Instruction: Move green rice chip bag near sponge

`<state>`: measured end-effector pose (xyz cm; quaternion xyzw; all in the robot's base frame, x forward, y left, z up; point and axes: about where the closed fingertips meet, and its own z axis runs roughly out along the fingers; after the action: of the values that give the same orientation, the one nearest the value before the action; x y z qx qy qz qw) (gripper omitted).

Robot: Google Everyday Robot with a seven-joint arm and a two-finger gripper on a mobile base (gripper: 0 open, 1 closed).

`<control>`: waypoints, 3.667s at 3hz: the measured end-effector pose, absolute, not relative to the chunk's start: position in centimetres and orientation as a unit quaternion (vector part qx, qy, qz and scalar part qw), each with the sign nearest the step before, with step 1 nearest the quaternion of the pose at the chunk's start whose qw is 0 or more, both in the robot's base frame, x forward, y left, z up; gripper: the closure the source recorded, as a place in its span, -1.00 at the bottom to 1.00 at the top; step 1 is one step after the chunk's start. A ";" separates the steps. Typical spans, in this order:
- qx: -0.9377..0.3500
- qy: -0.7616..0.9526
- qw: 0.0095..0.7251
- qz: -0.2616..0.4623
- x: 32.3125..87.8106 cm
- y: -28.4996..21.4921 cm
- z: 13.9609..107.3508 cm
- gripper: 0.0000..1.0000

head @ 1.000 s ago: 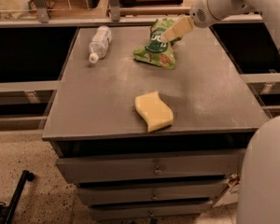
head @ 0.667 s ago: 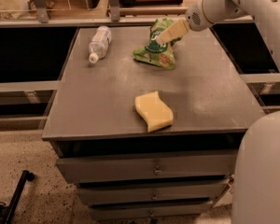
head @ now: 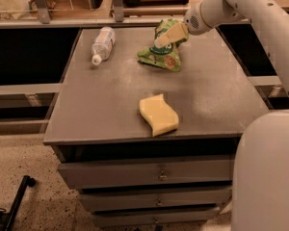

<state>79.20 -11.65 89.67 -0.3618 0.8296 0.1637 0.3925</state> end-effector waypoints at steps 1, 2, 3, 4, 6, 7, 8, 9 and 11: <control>-0.351 0.840 0.380 0.163 79.5 -10.2 88.2 -1.00; -0.342 0.850 0.365 0.167 79.6 -9.0 86.4 -1.00; -0.325 0.861 0.357 0.162 79.6 -8.4 84.8 -0.65; -0.319 0.868 0.347 0.157 79.5 -7.9 83.5 -0.19; -0.319 0.871 0.342 0.150 79.4 -7.7 82.7 0.74; -0.319 0.871 0.342 0.150 79.4 -7.7 82.8 1.00; -0.343 0.858 0.354 0.149 79.5 -9.3 83.7 1.00; -0.388 0.829 0.375 0.145 79.2 -13.5 85.9 1.00; -0.458 0.778 0.399 0.161 76.8 -17.8 89.4 1.00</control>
Offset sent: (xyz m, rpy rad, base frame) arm 0.0027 0.0351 -0.0494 -0.0030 0.1069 -0.0640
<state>76.77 -17.79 89.37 -0.4584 0.7777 0.1612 0.3988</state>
